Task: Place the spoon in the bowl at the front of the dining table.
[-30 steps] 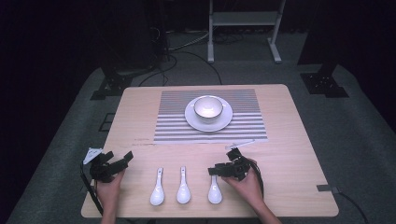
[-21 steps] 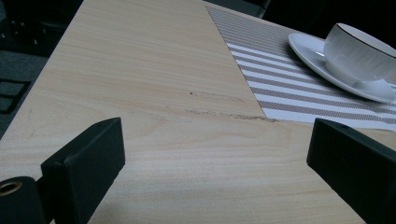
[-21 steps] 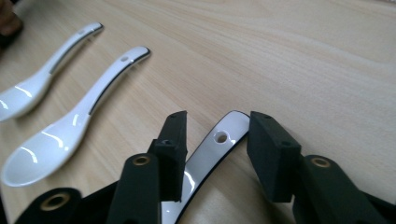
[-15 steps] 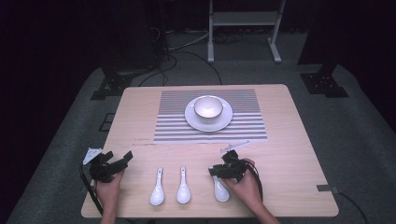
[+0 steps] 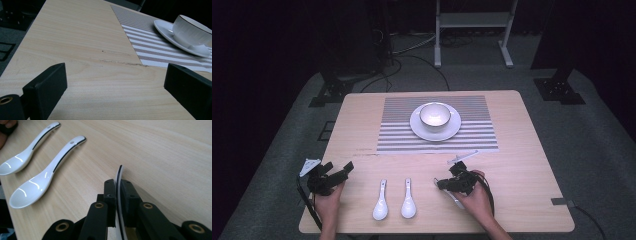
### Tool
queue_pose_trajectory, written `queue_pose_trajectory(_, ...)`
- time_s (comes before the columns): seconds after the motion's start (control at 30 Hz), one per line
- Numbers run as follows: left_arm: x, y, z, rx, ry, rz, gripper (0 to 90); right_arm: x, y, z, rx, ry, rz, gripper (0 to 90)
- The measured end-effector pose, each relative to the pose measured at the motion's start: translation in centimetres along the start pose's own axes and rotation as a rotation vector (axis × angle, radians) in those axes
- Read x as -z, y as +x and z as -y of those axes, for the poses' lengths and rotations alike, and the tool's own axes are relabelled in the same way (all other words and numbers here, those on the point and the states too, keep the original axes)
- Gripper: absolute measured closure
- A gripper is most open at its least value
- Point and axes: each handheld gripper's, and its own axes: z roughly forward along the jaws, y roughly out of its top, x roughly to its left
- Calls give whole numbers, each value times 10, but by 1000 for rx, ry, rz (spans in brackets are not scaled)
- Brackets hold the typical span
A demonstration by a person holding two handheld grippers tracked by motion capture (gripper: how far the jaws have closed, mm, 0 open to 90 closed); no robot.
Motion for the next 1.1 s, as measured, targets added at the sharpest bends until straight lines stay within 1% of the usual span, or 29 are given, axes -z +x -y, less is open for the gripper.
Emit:
queue_pose_trajectory(0.07,0,0,0,-1,1,0,32,1,0,0,-6,-7,-19,845)
queue_pose_trajectory(0.17,0,0,0,0,1,0,32,5,-2,-1,-31,-27,-64,848)
queue_pose_trajectory(0.27,0,0,0,0,1,-1,32,10,-8,-1,-65,-49,-120,848)
queue_pose_trajectory(0.3,0,0,0,-1,1,-1,32,11,-9,-1,-72,-55,-128,848)
queue_pose_trajectory(0.33,0,0,0,-3,3,-1,32,14,-11,-2,-80,-64,-137,848)
queue_pose_trajectory(0.37,0,0,0,-5,3,-1,32,19,-14,-2,-99,-86,-162,849)
queue_pose_trajectory(0.47,0,0,0,-4,3,-1,32,24,-17,-2,-113,-104,-178,848)
queue_pose_trajectory(0.63,0,0,0,-3,3,-2,32,37,-21,-4,-138,-153,-224,847)
queue_pose_trajectory(0.7,0,0,0,-2,3,-2,32,42,-23,-5,-152,-175,-262,845)
queue_pose_trajectory(0.73,0,0,0,-3,3,-2,32,45,-26,-6,-166,-194,-295,845)
queue_pose_trajectory(0.83,0,0,0,-4,4,-3,32,48,-27,-8,-169,-210,-301,845)
queue_pose_trajectory(0.93,0,0,0,-4,4,-3,32,50,-30,-9,-186,-227,-322,844)
queue_pose_trajectory(1.1,0,0,0,-5,5,-3,32,50,-34,-13,-204,-238,-337,844)
